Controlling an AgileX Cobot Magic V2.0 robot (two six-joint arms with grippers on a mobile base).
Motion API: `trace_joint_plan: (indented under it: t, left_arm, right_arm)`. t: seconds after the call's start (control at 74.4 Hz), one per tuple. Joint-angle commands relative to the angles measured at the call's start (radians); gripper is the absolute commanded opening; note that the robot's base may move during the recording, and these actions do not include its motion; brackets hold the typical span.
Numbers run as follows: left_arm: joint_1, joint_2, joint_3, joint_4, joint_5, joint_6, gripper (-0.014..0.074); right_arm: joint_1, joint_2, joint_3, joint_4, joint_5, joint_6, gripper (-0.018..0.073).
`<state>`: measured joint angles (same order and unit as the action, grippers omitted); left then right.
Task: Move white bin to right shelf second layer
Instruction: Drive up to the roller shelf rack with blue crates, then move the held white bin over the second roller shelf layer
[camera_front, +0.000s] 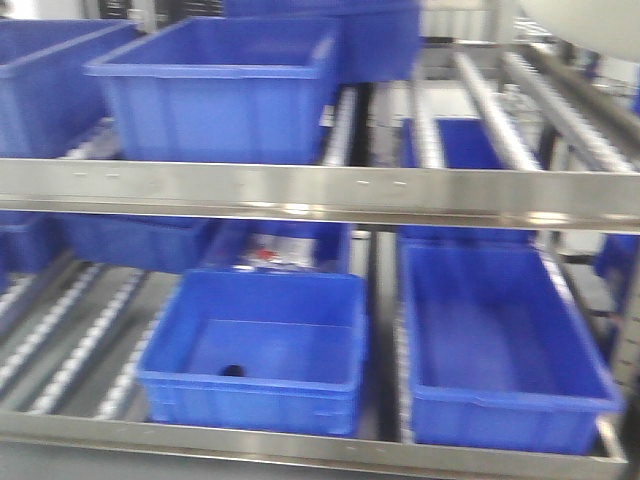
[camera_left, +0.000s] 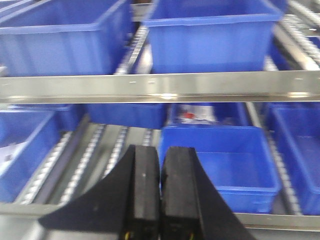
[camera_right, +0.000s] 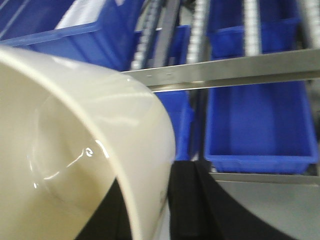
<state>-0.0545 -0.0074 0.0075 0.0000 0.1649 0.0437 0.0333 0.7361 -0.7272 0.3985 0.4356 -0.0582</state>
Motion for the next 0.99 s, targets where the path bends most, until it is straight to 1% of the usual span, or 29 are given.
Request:
trace_joint_plan:
  t: [0.0,0.982]
  left_arm:
    - [-0.003,-0.014,0.037,0.0,-0.087,-0.005,0.0085]
    - [-0.003,-0.014,0.037,0.0,-0.087,-0.005,0.0085]
  right_arm:
    - [-0.006,-0.001,-0.034,0.019,-0.09,-0.001,0.0055]
    - [-0.006,-0.001,-0.034,0.019,-0.09,-0.001,0.0055]
